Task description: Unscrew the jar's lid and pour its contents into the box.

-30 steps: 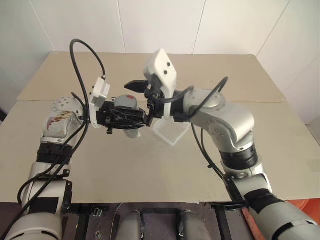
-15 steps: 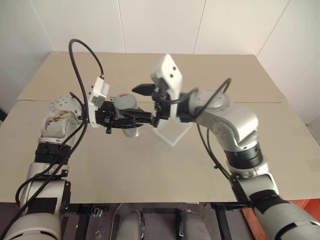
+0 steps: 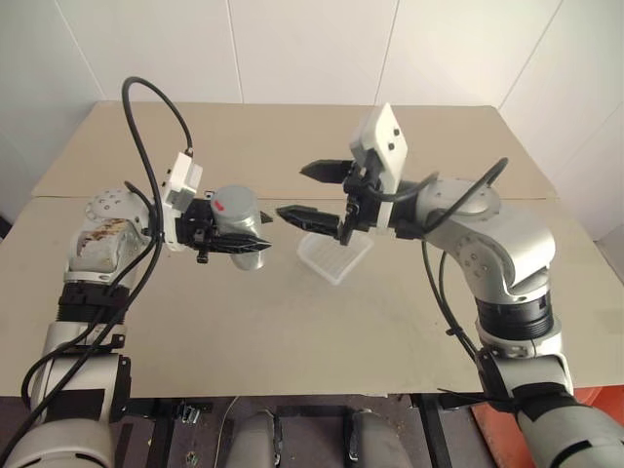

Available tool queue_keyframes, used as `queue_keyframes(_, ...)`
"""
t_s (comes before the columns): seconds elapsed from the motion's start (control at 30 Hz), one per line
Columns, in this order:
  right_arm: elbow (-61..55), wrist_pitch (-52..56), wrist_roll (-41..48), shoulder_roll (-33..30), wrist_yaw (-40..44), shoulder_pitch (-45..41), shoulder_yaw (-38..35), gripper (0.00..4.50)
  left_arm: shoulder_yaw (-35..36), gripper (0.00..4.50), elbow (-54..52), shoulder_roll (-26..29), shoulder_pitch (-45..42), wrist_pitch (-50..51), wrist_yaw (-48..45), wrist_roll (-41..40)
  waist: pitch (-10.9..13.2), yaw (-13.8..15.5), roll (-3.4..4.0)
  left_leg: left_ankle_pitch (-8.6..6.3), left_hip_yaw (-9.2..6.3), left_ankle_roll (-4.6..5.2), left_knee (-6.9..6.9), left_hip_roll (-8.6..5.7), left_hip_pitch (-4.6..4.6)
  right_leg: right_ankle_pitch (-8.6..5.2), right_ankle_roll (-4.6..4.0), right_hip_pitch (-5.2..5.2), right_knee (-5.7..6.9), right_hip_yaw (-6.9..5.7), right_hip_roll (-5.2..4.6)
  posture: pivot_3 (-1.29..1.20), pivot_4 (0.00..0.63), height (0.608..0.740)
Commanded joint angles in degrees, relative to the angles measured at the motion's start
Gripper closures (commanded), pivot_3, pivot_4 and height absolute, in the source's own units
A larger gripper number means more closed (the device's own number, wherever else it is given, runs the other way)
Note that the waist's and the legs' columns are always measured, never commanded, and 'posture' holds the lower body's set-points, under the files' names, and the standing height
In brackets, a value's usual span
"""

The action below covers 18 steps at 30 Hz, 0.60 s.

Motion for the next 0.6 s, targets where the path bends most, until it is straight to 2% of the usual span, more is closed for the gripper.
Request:
queue_keyframes(0.03, -3.2, 0.9, 2.2, 2.6, -0.9, -2.5, 0.6, 0.04, 0.1, 2.57, -0.1, -0.5, -2.2, -1.8, -0.2, 0.4, 0.0, 0.0, 0.00, 0.00, -0.01, 0.00, 0.00, 0.00, 0.00, 0.00, 0.00, 0.00, 0.00, 0.00, 0.00, 0.00, 0.150, 0.740)
queue_keyframes(0.37, 1.4, 1.3, -1.6, 9.3, -6.0, -6.4, 6.2, 0.04, -0.3, 2.57, 0.4, -1.7, -2.7, -2.5, 0.0, 0.6, 0.0, 0.0, 0.00, 0.00, 0.00, -0.01, 0.00, -0.01, 0.00, 0.00, 0.00, 0.00, 0.03, -0.01, 0.00, 0.00, 0.150, 0.740)
queue_keyframes(0.6, 5.4, 1.1, -3.1, 11.5, -6.8, -7.4, 6.3, 0.04, 0.2, 2.57, -0.6, -1.1, -1.8, -2.2, 0.0, 0.5, 0.0, 0.0, 0.00, 0.00, -0.01, -0.01, 0.01, -0.01, 0.00, 0.00, 0.00, 0.01, 0.04, -0.01, 0.00, 0.00, 0.150, 0.740)
